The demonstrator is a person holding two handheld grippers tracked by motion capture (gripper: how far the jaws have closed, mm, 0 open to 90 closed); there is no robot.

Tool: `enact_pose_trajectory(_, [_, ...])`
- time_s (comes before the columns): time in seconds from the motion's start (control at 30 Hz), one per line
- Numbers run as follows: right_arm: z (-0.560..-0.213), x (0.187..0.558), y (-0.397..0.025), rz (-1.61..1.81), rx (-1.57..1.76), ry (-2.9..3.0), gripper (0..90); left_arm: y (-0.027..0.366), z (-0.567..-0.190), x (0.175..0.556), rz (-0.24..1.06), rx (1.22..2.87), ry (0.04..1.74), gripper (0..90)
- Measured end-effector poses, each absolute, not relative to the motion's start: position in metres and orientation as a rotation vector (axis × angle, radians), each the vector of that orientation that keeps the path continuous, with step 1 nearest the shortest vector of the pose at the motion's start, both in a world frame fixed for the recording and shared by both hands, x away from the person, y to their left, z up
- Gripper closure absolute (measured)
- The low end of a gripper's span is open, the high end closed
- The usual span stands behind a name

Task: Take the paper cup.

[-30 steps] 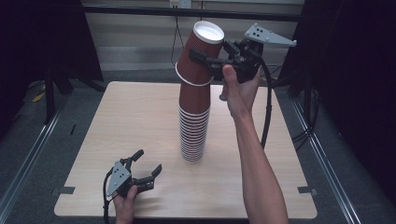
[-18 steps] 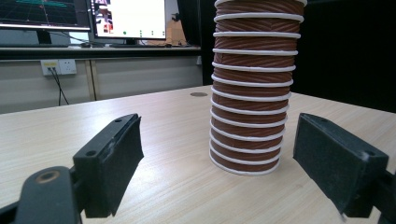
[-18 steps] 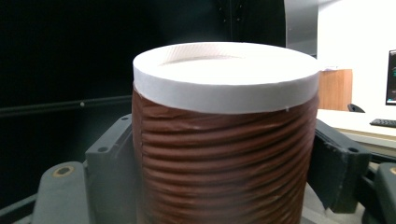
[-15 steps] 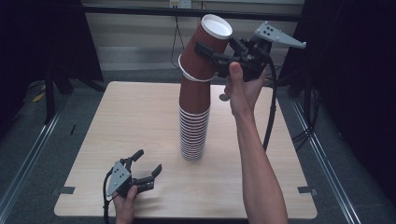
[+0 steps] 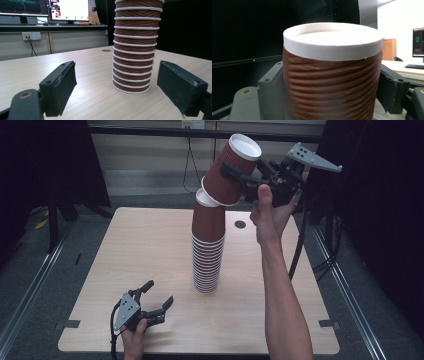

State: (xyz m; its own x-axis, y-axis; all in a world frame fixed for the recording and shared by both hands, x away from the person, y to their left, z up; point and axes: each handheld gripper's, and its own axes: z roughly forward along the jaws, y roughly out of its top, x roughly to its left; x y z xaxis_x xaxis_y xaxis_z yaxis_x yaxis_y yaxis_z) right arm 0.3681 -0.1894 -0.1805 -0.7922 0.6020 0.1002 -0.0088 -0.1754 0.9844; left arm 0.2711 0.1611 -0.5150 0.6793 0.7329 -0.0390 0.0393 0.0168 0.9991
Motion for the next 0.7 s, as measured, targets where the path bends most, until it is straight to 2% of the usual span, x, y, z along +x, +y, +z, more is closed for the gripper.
enact_pose_trajectory(0.7, [-0.189, 0.353, -0.230, 1.924, 0.755, 1.672, 21.0, 0.161, -0.515, 0.272, 0.607, 1.466, 0.692, 15.5])
